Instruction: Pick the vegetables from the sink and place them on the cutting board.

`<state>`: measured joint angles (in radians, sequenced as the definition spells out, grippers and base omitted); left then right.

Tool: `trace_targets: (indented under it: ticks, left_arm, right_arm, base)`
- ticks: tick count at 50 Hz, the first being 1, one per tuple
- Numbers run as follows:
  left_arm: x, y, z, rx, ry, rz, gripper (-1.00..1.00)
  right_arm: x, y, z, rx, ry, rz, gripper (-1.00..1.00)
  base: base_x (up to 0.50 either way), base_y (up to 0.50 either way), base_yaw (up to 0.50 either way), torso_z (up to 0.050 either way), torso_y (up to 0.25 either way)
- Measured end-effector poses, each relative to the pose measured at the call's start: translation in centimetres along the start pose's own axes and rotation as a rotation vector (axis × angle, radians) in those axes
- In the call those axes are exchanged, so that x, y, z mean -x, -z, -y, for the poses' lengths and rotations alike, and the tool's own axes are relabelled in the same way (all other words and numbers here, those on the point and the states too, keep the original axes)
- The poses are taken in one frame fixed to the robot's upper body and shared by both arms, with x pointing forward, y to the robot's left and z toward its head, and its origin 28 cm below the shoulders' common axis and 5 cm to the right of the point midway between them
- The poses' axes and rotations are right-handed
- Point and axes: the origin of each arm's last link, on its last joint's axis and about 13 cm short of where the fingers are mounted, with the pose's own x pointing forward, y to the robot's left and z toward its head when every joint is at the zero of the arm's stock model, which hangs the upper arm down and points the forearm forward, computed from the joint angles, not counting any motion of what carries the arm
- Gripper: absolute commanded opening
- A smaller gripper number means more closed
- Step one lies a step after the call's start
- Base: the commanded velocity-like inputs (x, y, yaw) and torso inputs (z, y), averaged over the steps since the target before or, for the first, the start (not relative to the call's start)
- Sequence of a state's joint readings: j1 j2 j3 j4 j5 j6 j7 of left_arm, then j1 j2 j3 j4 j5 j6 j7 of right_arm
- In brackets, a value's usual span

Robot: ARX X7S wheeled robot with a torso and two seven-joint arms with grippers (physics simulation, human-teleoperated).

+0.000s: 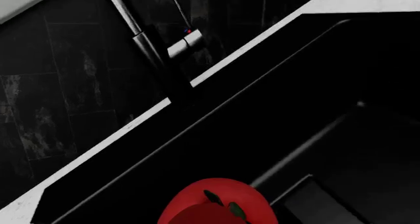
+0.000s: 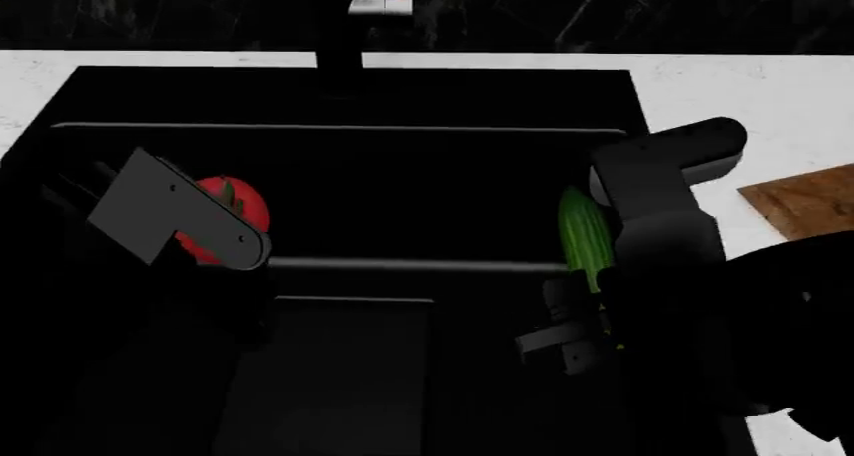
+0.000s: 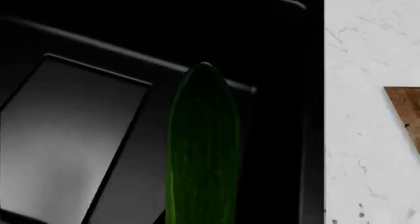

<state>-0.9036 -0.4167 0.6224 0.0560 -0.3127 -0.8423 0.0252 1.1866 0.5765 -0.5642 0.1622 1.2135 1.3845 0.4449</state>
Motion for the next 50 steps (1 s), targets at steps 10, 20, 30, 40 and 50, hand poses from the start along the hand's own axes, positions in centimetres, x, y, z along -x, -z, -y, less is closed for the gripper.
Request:
trace_targets:
  ticks: [10, 20, 30, 40, 50]
  left_arm:
    - [0.7, -0.9, 0.4, 0.017, 0.006, 0.037, -1.00]
    - [1.3, -2.2, 0.4, 0.025, 0.004, 0.079, -1.00]
    - [1.6, -3.0, 0.5, 0.028, 0.000, 0.106, -1.00]
    - [1.9, -3.4, 0.6, 0.031, -0.001, 0.124, -1.00]
    - [2.2, -3.8, 0.7, 0.032, -0.004, 0.139, -1.00]
  right_arm:
    - [1.5, -0.2, 0.2, -0.008, 0.018, 0.055, -1.00]
    - [3.0, -0.5, 0.6, -0.024, 0.034, 0.095, -1.00]
    - [3.7, -0.4, 0.8, -0.035, 0.044, 0.109, -1.00]
    - [3.9, -0.3, 0.8, -0.041, 0.046, 0.117, -1.00]
    - [4.1, -0.2, 0.8, -0.045, 0.046, 0.120, -1.00]
  base:
    - [0.00, -0.50, 0.00, 0.000, 0.000]
    - [0.02, -0.50, 0.00, 0.000, 0.000]
    - [0.08, -0.50, 0.00, 0.000, 0.002]
    - [0.12, -0.50, 0.00, 0.000, 0.001]
    - [0.10, -0.50, 0.00, 0.000, 0.001]
